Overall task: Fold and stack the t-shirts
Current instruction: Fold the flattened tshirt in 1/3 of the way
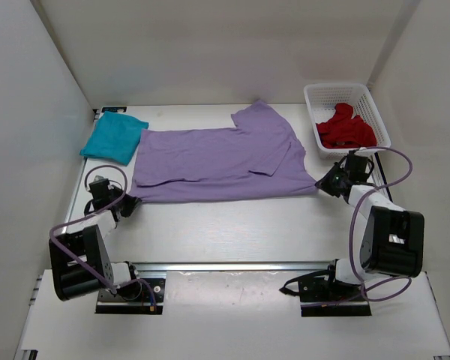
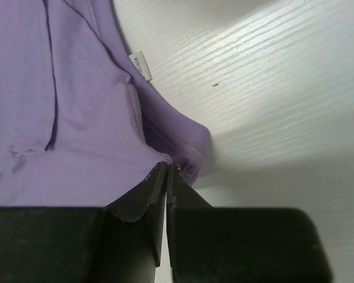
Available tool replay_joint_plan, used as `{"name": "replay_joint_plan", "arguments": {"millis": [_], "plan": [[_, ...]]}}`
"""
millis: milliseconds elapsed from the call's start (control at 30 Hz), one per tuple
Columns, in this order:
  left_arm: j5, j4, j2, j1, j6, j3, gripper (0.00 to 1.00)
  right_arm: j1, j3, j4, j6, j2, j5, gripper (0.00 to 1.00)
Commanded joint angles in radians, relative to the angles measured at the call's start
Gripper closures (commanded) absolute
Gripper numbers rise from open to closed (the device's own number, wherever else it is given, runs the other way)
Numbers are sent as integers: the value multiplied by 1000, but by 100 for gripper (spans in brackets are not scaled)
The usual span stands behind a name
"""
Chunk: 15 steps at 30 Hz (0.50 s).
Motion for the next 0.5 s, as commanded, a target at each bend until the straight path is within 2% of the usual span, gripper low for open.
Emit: {"name": "replay_joint_plan", "arguments": {"millis": [0, 200, 300, 367, 400, 467], "plan": [[-68, -113, -82, 19, 83, 24, 100, -12, 5, 2, 1, -64, 3, 100], [-2, -221, -215, 96, 121, -74, 100, -6, -77, -52, 7, -137, 4, 100], [-36, -294, -301, 61, 131, -104, 100, 7, -158, -73, 13, -206, 12, 100], [-31, -329, -369, 53, 124, -140, 80, 16, -203, -78, 17, -266, 46, 100], [-16, -339, -401, 60, 121, -155, 75, 5, -238, -86, 19, -298, 63, 100], [1, -340, -420, 91, 131, -175, 58, -16, -272, -76, 33, -334, 69, 98]]}}
